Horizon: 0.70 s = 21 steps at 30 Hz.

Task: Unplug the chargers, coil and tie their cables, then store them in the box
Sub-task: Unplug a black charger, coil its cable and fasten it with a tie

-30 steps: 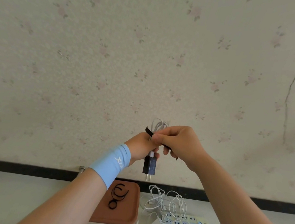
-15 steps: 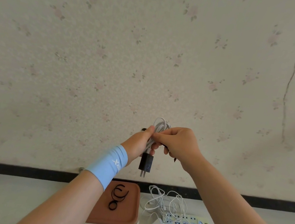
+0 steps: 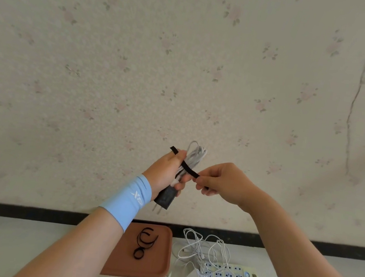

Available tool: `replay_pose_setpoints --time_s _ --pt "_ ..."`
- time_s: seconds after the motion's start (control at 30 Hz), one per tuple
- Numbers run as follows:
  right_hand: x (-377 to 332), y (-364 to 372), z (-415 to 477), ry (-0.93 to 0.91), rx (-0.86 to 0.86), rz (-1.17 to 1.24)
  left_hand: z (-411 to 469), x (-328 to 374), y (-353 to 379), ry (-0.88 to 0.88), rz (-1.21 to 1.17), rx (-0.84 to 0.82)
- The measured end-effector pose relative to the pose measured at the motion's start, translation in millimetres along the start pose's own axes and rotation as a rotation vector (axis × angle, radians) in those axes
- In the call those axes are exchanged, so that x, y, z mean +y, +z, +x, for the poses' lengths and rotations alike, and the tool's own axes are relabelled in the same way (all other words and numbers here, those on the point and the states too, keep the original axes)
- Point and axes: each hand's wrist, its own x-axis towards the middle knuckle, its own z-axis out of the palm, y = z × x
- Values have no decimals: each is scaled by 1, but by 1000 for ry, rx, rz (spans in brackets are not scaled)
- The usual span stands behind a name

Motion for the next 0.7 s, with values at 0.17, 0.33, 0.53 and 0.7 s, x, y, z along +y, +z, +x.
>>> replay_pose_setpoints --time_s 0.17,0.33,0.53,0.7 --pt "3 1 7 -54 42 -155 -3 -6 -5 -40 79 -108" --pt "8 2 6 -12 -121 -319 -6 -12 -11 -12 275 -137" --pt "6 0 11 39 -211 132 -1 -17 -15 -7 459 1" --pt "8 12 15 121 -93 228 3 -20 -12 34 547 77"
